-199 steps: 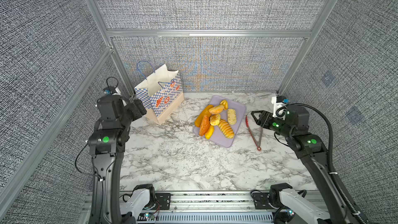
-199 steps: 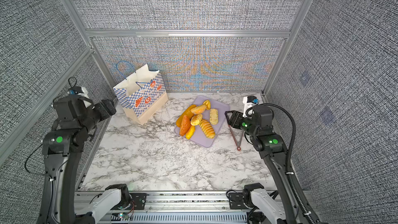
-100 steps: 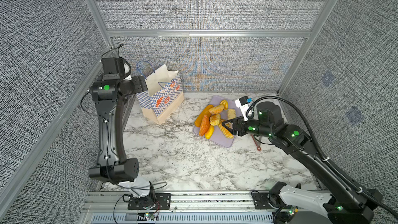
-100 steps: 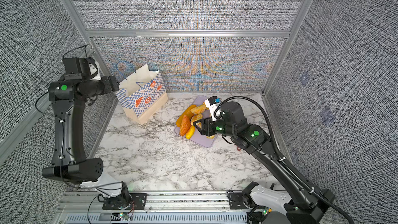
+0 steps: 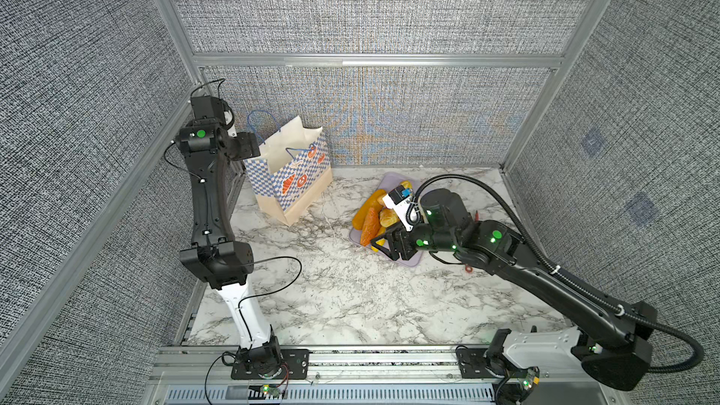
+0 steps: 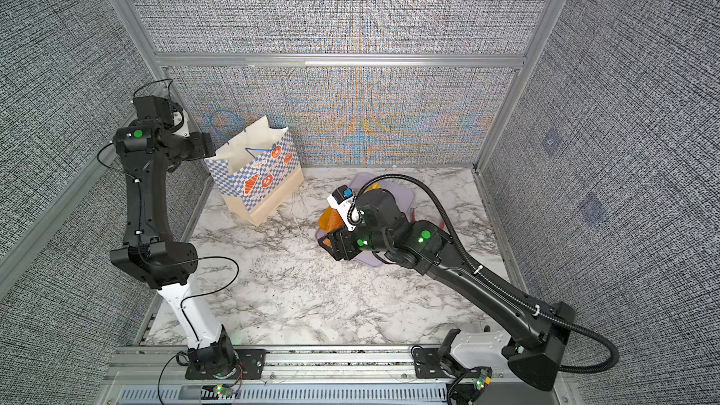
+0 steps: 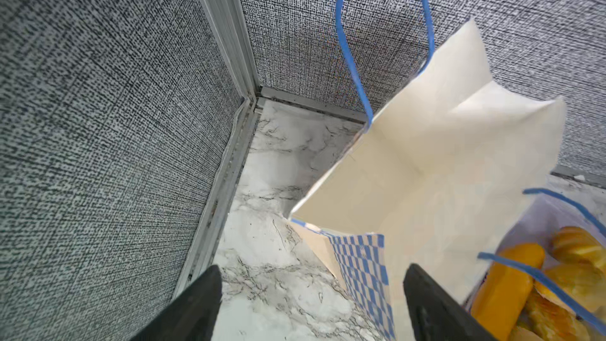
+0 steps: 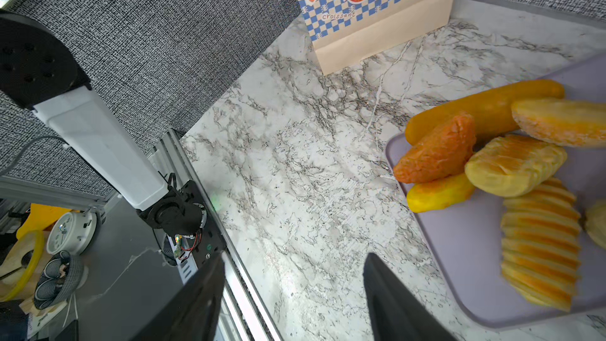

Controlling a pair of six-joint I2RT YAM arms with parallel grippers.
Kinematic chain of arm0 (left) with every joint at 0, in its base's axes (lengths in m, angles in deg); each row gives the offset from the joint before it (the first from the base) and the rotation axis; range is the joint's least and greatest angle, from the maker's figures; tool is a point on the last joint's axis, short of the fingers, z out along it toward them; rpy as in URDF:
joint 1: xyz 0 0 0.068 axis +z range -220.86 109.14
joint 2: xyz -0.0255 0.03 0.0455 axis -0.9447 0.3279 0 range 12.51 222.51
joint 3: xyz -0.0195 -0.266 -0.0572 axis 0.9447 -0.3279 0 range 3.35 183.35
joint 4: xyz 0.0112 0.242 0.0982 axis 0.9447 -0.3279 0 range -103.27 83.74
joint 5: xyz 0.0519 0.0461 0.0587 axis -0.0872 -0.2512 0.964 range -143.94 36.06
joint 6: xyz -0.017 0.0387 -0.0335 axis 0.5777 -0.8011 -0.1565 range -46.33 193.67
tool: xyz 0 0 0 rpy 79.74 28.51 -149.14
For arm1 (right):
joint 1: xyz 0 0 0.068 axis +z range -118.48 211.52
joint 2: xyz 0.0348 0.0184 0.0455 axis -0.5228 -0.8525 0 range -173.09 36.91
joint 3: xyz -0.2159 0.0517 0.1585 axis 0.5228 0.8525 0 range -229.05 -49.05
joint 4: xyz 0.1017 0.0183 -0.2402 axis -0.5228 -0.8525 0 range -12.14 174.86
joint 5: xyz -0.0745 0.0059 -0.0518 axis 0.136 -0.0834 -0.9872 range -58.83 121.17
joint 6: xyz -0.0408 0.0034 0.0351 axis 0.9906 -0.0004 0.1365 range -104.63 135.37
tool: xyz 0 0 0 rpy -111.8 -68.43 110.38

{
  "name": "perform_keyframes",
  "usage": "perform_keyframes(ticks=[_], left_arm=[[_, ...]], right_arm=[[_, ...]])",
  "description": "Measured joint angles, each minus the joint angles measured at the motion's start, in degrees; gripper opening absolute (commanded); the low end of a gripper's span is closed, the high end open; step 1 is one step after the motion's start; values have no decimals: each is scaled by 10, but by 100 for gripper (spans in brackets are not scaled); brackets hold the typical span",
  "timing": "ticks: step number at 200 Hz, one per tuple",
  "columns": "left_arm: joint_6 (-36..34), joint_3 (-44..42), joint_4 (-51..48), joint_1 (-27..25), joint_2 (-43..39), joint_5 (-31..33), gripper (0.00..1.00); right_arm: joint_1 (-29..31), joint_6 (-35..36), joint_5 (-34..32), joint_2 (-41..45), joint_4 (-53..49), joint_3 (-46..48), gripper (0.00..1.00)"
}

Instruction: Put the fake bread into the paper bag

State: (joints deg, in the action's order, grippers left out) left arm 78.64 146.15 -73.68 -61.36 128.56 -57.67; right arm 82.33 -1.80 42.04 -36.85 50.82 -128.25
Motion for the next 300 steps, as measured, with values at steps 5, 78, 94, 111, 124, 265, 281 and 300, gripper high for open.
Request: perform_keyframes(ticks=[5,78,94,111,124,265,281,300], left_arm=[[-3,0,5,0,5,-1,88],[-37,-4,73,-1,60,-14,84],[-43,6,81,-1,76,-19,83],[-45,23,87,-1,98,-23,79],[-45,34,89,-1,114,-24,75],[-30,14,85,0,122,-78,13],[-26,11,77,0,113,-83,8],[-14,5,66,0,96,-85,3]], right_arm=[[2,0,-1,-5,0,-3,69],[5,3,0,-52,0,-23,69],[5,0,0,-62,0,-27,69],[5,-3,1,-70,0,-30,69],[5,-8,1,-75,0,-32,68],[5,-35,-30,-41,1,2,65],[5,-35,-34,-34,0,5,65],[3,-36,-46,-28,0,5,65]])
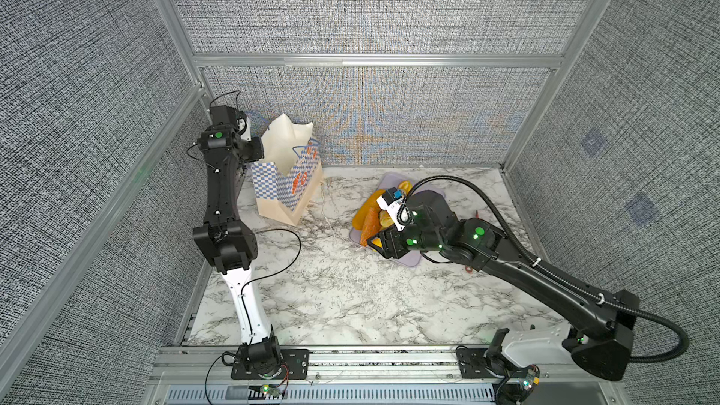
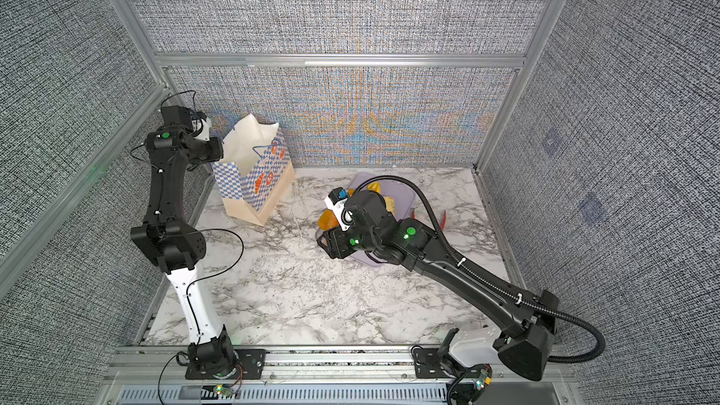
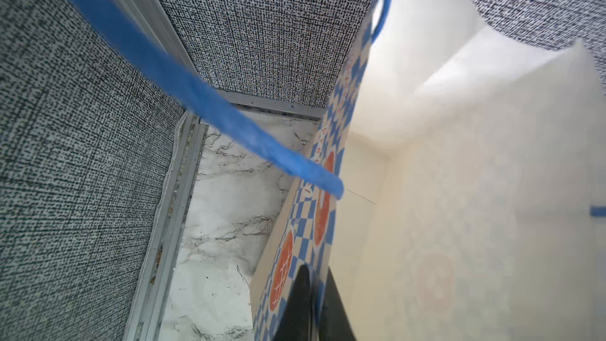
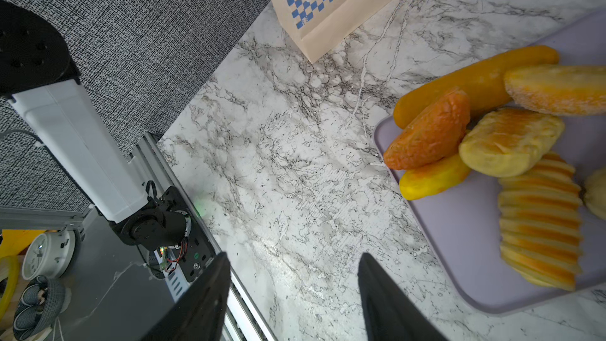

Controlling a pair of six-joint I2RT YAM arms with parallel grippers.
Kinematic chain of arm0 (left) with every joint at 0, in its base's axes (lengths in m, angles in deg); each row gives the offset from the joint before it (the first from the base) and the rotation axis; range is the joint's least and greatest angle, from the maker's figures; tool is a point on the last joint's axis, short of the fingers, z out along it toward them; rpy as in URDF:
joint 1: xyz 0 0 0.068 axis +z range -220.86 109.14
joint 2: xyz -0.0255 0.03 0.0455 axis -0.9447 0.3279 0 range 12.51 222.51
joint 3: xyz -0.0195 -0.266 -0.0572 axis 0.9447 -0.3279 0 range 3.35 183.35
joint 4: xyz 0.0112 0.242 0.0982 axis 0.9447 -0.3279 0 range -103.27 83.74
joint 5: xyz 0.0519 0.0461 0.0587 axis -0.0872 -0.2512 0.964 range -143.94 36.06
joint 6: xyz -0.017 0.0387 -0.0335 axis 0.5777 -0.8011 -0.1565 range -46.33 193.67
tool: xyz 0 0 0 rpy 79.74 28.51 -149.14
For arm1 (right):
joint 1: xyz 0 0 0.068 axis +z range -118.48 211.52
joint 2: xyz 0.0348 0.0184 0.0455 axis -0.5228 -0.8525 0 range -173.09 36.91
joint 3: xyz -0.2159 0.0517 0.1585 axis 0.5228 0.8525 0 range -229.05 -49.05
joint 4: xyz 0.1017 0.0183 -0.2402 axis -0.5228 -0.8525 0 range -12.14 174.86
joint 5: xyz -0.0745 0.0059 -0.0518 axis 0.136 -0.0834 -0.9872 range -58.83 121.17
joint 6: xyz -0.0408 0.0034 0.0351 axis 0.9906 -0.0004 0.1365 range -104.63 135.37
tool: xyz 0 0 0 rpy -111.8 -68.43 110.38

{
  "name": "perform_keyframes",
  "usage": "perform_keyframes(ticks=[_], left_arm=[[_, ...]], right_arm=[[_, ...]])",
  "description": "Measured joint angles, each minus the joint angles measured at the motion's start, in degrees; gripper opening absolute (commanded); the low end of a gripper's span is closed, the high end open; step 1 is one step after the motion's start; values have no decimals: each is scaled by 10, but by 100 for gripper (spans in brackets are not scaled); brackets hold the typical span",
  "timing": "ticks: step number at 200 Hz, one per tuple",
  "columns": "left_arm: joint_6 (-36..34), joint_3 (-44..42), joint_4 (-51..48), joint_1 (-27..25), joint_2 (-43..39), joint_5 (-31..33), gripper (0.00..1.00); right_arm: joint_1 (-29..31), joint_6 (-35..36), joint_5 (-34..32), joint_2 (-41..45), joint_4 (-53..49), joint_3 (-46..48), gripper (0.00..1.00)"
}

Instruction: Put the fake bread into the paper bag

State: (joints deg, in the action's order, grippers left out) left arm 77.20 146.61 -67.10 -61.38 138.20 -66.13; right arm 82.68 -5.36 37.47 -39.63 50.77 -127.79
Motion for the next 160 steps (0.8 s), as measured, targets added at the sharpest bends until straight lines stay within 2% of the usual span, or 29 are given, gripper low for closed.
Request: perform_keyframes(ticks=[10,34,57,66,96,132,160], left_arm=[[3,-7,-7,0,-11,-1,0],[17,-39,-10,0,-46,-6,0],[31,-86,-9,0,-83,-20,0],[37,-108,-9,0,-99,-30,0],[68,-215,1,0,-174,-65,0],[118,-376,46,0,-277,-98,0],[149,-459,71,0,-354,-102,0]], right_arm=[[-2,-2,0,2,-1,-2,74],[-6,-6,-8,7,-9,-5,90],[-15,-38,-40,7,-44,-19,94],[-22,-56,-54,7,-61,-28,99],[-54,-95,-63,27,-95,-22,99],[-115,-105,4,75,-94,26,99],[-159,-139,33,121,-70,79,99]])
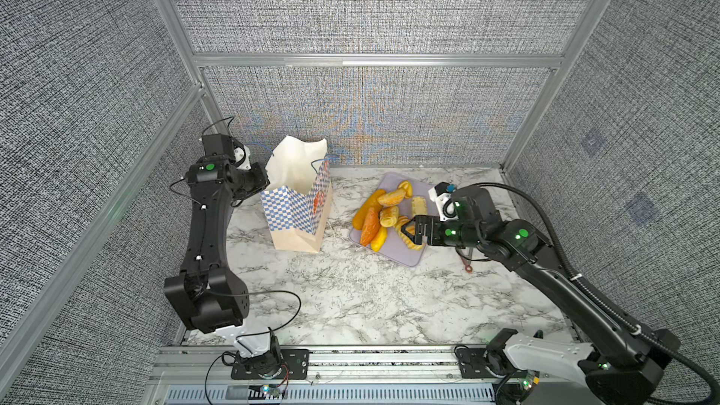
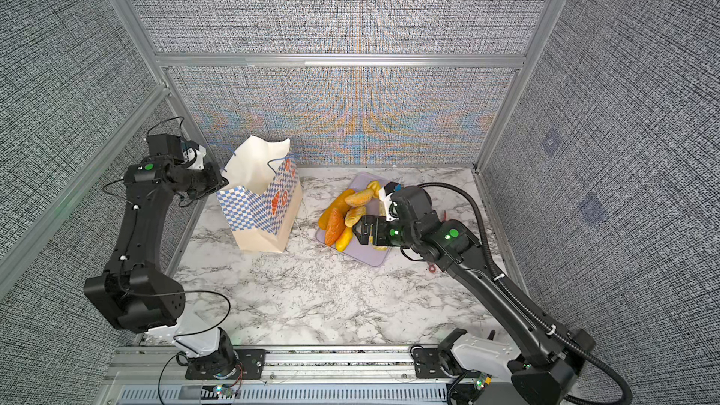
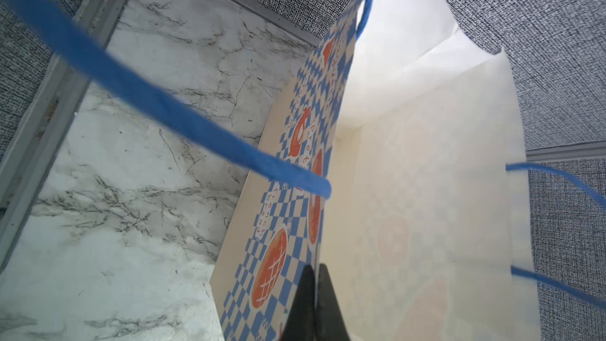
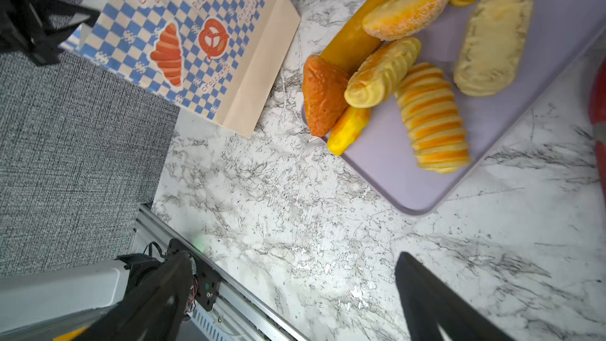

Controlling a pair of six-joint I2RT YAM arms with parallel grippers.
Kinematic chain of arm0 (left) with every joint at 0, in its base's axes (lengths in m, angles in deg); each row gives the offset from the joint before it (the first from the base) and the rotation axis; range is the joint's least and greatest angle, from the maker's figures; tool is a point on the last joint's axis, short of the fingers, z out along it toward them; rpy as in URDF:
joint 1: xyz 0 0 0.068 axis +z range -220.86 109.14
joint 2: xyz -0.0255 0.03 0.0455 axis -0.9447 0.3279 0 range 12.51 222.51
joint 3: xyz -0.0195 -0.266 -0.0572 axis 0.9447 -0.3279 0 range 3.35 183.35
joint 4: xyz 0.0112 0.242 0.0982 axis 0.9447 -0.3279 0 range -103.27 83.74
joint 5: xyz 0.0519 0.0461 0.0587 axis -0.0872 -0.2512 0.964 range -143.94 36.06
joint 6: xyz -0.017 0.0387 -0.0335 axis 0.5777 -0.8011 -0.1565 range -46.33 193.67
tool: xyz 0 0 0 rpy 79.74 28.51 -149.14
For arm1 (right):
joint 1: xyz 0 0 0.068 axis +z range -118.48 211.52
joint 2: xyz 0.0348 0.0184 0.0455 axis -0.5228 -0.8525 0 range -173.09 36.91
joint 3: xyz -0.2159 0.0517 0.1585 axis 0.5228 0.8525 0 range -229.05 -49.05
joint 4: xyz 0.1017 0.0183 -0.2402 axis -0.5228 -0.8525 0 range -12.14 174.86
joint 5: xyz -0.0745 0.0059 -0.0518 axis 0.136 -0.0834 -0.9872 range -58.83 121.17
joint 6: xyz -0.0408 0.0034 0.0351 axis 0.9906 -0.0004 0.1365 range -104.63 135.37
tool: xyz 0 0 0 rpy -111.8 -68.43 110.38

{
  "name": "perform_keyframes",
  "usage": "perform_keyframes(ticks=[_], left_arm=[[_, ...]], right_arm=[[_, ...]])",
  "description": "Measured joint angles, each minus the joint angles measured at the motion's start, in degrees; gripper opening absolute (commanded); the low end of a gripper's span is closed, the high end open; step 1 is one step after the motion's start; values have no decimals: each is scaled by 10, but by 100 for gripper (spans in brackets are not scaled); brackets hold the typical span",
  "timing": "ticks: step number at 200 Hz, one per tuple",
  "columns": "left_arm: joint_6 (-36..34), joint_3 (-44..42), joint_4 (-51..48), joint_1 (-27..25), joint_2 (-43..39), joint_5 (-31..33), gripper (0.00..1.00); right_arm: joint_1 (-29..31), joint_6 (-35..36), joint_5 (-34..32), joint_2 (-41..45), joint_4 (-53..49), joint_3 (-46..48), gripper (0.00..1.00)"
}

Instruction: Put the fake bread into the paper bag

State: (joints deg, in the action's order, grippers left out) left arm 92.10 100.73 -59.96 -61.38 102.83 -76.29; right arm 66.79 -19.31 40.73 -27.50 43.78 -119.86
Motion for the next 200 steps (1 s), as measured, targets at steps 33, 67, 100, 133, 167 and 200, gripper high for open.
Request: perform_keyframes(ticks=[33,67,100,133,167,200], left_arm=[[23,-69,14,0,-85,14,0],[47,-137,18,0,-163,27,0],[85,-212,30,0,-231,28,0],[124,-263,29,0,-288,30,4],[151,-287,26,0,-326,40,5],[174,-307,24,-1,-354,38,5]], right_arm=[[-17,-11,-4,40,15,14,98],[-23,12,0,16,5,-21,99],[-27,37,29,1,2,-21,99],[-30,47,42,11,8,-2,99],[-37,56,37,16,11,3,99],[-55,61,19,9,8,4,99]])
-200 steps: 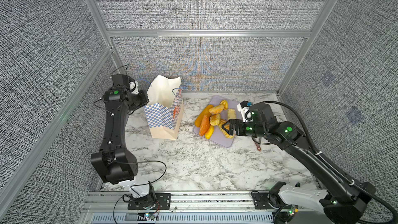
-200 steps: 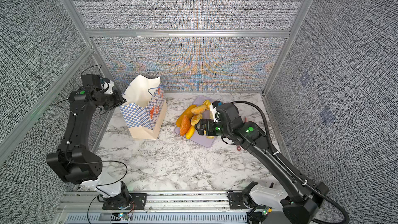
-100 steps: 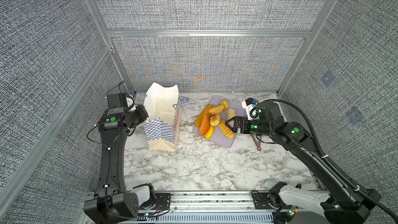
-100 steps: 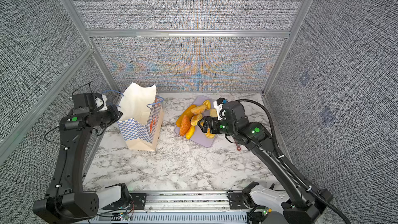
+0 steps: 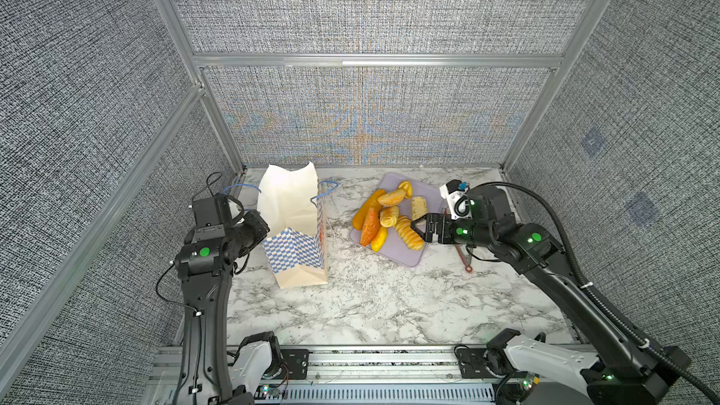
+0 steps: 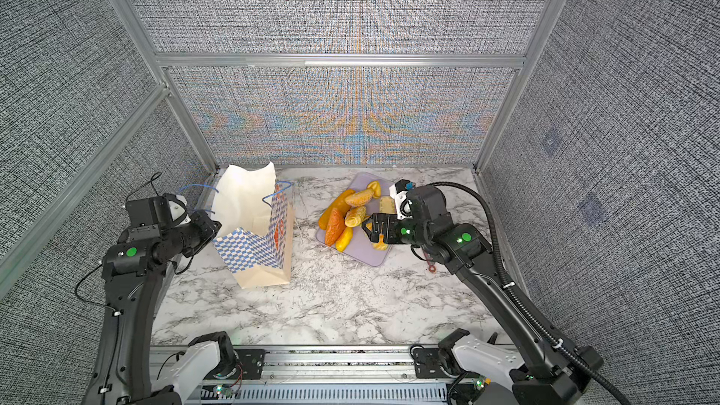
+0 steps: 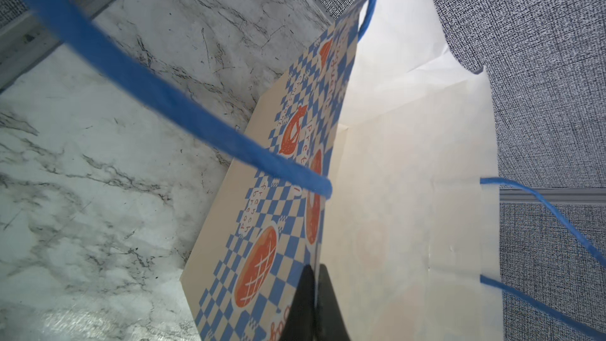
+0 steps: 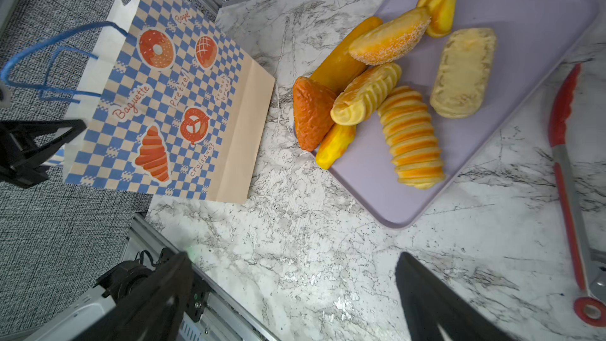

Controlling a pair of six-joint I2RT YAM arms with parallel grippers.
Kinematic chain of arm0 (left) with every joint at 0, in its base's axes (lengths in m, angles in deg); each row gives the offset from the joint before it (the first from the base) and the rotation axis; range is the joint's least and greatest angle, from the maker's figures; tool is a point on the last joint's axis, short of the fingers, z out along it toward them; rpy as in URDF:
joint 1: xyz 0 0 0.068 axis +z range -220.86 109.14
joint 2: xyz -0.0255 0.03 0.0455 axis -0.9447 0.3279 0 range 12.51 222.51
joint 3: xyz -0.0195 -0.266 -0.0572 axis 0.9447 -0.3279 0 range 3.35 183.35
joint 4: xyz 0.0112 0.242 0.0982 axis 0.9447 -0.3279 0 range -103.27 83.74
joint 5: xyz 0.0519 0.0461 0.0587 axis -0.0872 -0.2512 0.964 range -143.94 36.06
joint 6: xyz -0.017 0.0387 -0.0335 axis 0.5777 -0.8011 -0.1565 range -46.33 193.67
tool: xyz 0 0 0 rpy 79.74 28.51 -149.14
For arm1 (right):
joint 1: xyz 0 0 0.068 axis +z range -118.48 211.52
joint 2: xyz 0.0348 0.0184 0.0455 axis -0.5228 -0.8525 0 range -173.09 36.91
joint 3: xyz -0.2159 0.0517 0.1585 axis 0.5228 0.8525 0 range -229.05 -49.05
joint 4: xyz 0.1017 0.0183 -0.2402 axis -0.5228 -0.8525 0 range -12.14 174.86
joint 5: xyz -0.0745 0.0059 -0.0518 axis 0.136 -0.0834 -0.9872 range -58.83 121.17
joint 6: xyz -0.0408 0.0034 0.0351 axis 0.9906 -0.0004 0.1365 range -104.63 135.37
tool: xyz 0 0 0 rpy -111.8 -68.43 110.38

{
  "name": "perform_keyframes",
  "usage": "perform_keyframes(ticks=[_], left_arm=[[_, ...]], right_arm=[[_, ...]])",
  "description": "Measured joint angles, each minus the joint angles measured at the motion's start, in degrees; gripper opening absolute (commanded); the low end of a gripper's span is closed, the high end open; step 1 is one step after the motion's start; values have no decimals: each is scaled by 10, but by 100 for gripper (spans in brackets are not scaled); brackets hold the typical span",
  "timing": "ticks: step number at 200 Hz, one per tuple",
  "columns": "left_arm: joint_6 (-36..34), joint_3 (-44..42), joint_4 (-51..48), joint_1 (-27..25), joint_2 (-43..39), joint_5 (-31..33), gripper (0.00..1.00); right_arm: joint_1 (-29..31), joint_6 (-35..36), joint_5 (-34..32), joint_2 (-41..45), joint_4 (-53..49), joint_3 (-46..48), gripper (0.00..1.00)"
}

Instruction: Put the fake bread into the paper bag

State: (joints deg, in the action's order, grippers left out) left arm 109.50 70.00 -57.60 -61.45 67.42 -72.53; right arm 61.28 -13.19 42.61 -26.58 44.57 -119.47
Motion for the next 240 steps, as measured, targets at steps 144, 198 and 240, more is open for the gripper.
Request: perform_keyframes(ticks=[144,198,240], left_arm=[[-31,56,-59,0,-30,27,98],[-86,80,-72,-6,-1,65,98],[-119,90,-72,-48,9,97,97]], right_arm=[[-154,26,-22,-34,-28,41,99],[-237,32,-23,-46,-42,80,99],[-289,49,-44,-75,-48,107,99]])
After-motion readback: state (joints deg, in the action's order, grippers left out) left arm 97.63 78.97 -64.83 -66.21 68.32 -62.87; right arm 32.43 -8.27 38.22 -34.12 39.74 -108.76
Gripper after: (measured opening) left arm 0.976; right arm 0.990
